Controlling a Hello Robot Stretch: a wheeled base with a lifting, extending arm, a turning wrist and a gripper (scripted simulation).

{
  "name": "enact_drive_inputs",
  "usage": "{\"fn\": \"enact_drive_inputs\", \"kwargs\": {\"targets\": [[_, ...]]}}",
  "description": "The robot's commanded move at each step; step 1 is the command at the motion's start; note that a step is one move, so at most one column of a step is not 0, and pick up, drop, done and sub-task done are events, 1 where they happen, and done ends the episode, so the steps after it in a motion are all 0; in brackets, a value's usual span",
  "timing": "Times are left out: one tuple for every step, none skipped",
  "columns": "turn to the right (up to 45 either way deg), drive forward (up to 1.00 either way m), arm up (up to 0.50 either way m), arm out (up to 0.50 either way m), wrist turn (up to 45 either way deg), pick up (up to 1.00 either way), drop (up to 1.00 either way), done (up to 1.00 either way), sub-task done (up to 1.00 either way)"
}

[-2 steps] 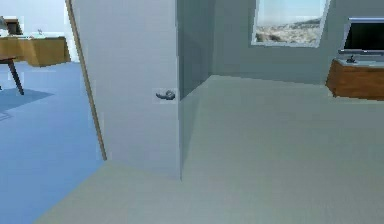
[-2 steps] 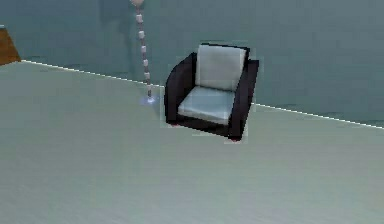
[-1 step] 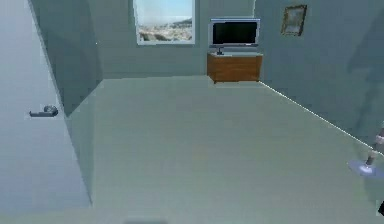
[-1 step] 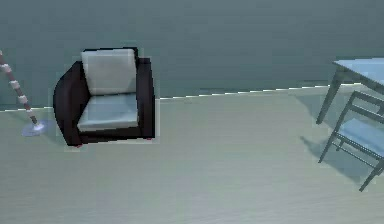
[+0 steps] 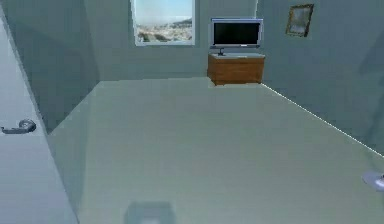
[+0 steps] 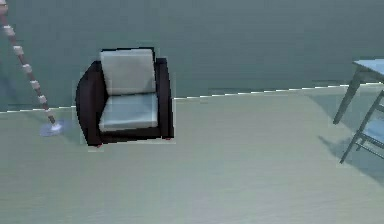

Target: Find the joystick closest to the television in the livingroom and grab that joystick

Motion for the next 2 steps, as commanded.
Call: {"fn": "enact_drive_inputs", "kwargs": {"targets": [[0.0,1.00,0.00,0.00,0.0,0.00,0.00,0.00,0.00],[0.0,1.00,0.00,0.00,0.0,0.00,0.00,0.00,0.00]]}}
